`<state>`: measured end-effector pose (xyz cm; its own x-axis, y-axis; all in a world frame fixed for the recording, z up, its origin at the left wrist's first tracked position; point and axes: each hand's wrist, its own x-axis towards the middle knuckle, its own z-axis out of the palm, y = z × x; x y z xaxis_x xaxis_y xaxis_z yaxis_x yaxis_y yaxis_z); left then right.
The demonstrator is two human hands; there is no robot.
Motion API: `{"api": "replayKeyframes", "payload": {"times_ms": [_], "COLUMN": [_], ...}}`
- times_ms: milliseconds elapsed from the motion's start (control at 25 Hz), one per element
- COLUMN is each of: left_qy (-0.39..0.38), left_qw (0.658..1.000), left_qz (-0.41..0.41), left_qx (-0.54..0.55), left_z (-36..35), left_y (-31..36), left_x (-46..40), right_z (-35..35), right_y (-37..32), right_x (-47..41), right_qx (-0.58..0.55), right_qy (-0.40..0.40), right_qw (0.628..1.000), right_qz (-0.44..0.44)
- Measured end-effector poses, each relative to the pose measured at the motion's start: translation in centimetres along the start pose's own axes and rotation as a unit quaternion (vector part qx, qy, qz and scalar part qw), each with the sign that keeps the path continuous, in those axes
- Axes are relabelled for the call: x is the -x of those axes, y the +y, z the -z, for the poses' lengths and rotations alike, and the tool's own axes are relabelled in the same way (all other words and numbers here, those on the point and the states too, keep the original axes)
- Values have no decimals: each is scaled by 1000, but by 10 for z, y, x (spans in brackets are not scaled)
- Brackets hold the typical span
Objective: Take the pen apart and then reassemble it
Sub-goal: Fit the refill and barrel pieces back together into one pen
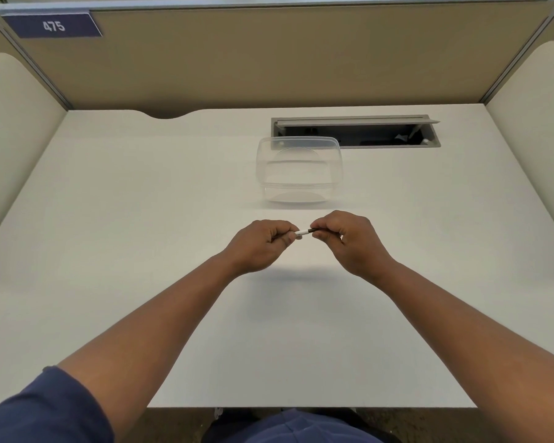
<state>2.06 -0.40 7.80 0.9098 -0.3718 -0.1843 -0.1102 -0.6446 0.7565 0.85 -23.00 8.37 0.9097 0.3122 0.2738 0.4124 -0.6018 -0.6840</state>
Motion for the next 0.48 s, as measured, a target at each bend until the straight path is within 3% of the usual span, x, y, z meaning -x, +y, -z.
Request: {"api": "replayKeyframes", "payload": {"times_ms": [200,320,400,480], "left_qy": [-14,-7,3,19], "left_qw": [1000,1000,997,986], "left_qz": [4,10,5,-35], "left_qx": [4,-13,-73,-163], "left_z": [2,0,-1,-4], "left_y": [5,6,6,5], "left_x": [-4,-3,-2,1], "right_z": [0,0,-3,-3], "right_y": [-2,-7,-12,-15], "right_x": [1,1,-1,-5], "right_qx": [44,27,2,-77], "right_qy": [11,-7,-51,-100], "right_qw": [999,999,991,953], "right_qz": [11,-31,-124,-277]}}
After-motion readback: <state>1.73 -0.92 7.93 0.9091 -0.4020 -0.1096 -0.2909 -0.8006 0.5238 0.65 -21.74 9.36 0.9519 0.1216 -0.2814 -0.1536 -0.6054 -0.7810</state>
